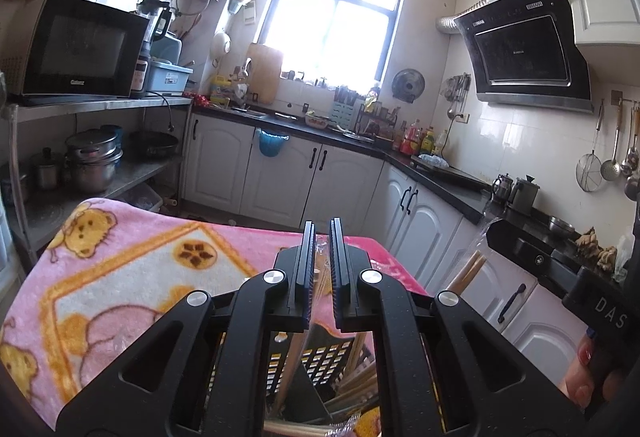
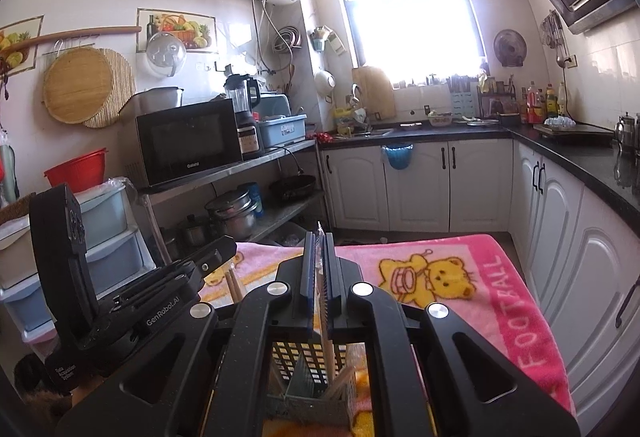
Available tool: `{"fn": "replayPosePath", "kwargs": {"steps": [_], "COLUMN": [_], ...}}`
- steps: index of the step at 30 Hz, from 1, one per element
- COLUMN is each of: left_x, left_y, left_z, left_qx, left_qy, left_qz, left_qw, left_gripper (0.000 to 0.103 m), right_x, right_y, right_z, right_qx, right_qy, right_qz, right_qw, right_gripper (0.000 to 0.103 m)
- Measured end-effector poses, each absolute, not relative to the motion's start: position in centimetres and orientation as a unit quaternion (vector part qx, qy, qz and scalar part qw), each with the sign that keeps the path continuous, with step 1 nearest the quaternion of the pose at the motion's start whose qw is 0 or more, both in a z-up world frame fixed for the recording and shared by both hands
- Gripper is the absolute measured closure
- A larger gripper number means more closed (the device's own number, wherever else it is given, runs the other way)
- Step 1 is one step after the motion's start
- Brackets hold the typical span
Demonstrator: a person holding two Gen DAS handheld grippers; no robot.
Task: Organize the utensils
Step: 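Raise the left tool's chopstick into the basket while the right tool inserts its own, then open the left tool while the right tool opens, dropping chopsticks into the basket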
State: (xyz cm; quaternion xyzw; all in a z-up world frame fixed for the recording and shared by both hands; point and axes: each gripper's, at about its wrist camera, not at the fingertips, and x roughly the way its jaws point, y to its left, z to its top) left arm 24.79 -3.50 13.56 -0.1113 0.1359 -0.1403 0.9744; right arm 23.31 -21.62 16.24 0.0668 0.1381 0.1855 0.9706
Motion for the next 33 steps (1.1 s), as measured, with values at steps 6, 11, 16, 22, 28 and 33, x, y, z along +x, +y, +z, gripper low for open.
{"fn": "replayPosePath", "kwargs": {"steps": [6, 11, 16, 22, 28, 33], "left_x": [24.7, 24.0, 23.3, 22.3, 21.5, 20.5], "left_y": [-3.2, -2.6, -2.0, -1.3, -0.4, 0.1], "left_z": [13.3, 13.3, 13.4, 13.4, 13.2, 12.9], "left_qx": [-0.116, -0.122, -0.127, -0.130, -0.132, -0.130], "left_qy": [0.146, 0.150, 0.155, 0.166, 0.179, 0.184], "left_qz": [-0.136, -0.135, -0.133, -0.124, -0.118, -0.112], "left_qw": [0.973, 0.972, 0.971, 0.970, 0.968, 0.968], "left_gripper": [0.099, 0.079, 0.066, 0.042, 0.027, 0.010], "right_x": [22.8, 22.2, 21.7, 21.1, 20.3, 19.4], "right_y": [-22.3, -22.8, -23.2, -23.4, -23.4, -23.2], "right_z": [15.7, 15.1, 14.5, 13.9, 13.8, 13.7], "right_qx": [0.067, 0.064, 0.063, 0.058, 0.053, 0.046], "right_qy": [0.146, 0.152, 0.165, 0.172, 0.173, 0.172], "right_qz": [0.178, 0.170, 0.167, 0.165, 0.166, 0.172], "right_qw": [0.971, 0.971, 0.970, 0.969, 0.969, 0.969], "right_gripper": [0.083, 0.077, 0.072, 0.069, 0.062, 0.052]}}
